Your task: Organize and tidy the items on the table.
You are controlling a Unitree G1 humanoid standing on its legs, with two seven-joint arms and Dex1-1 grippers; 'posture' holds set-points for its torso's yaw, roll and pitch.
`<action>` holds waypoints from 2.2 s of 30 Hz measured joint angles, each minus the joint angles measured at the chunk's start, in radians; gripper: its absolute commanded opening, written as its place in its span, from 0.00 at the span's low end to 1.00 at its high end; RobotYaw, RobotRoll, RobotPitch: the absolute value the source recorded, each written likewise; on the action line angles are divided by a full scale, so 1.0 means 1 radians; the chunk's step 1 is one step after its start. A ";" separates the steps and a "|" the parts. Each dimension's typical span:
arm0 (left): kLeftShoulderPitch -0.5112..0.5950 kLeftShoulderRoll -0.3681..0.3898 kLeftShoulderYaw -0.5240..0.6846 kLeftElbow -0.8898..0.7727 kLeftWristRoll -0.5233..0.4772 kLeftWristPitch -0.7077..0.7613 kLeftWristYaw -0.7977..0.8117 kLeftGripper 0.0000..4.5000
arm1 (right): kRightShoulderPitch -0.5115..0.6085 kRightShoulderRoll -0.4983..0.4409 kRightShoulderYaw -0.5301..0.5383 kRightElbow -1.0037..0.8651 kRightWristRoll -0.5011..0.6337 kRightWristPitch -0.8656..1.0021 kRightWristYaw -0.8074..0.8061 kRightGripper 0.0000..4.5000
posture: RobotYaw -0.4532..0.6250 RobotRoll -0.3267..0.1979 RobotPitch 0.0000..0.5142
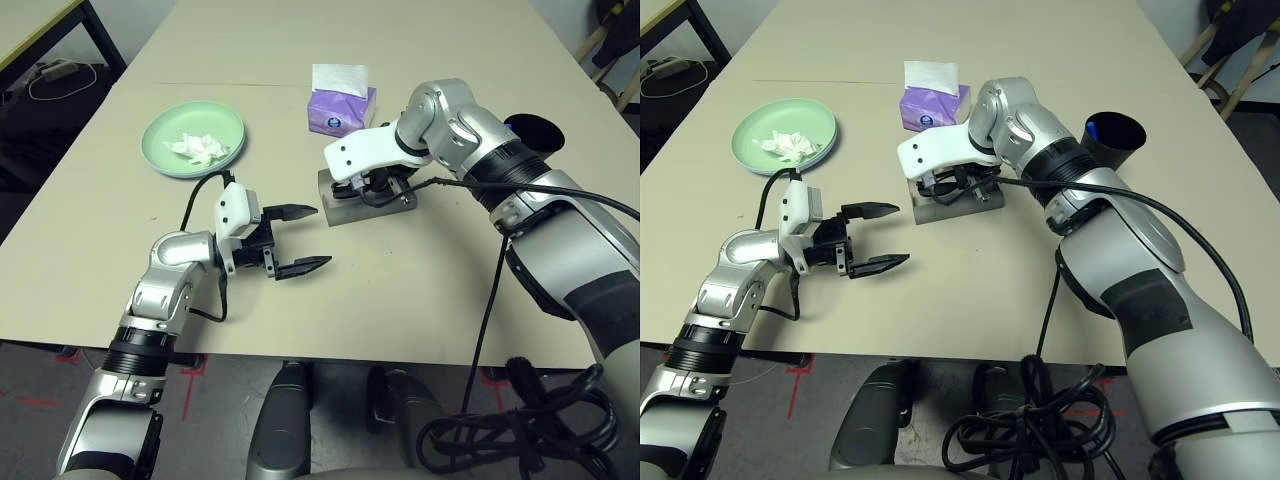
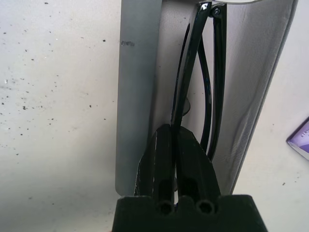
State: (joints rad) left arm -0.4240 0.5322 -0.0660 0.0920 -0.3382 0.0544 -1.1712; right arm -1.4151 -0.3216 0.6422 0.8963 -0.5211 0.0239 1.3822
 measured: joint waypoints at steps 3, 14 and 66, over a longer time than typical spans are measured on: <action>0.000 0.000 0.000 0.000 0.000 -0.002 0.003 1.00 | -0.017 0.003 0.000 0.017 0.000 -0.006 0.006 0.01 | 0.68 0.62 0.37; 0.000 -0.021 -0.003 0.000 0.002 -0.014 0.017 1.00 | -0.061 0.008 0.000 0.074 -0.001 -0.027 0.040 0.01 | 0.68 0.62 0.37; 0.016 -0.007 -0.003 -0.036 0.002 -0.008 0.025 1.00 | -0.063 0.042 -0.018 0.183 -0.034 -0.035 0.066 0.36 | 0.70 0.62 0.39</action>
State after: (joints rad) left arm -0.4082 0.5248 -0.0686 0.0561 -0.3364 0.0465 -1.1463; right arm -1.4779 -0.2795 0.6241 1.0793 -0.5556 -0.0108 1.4483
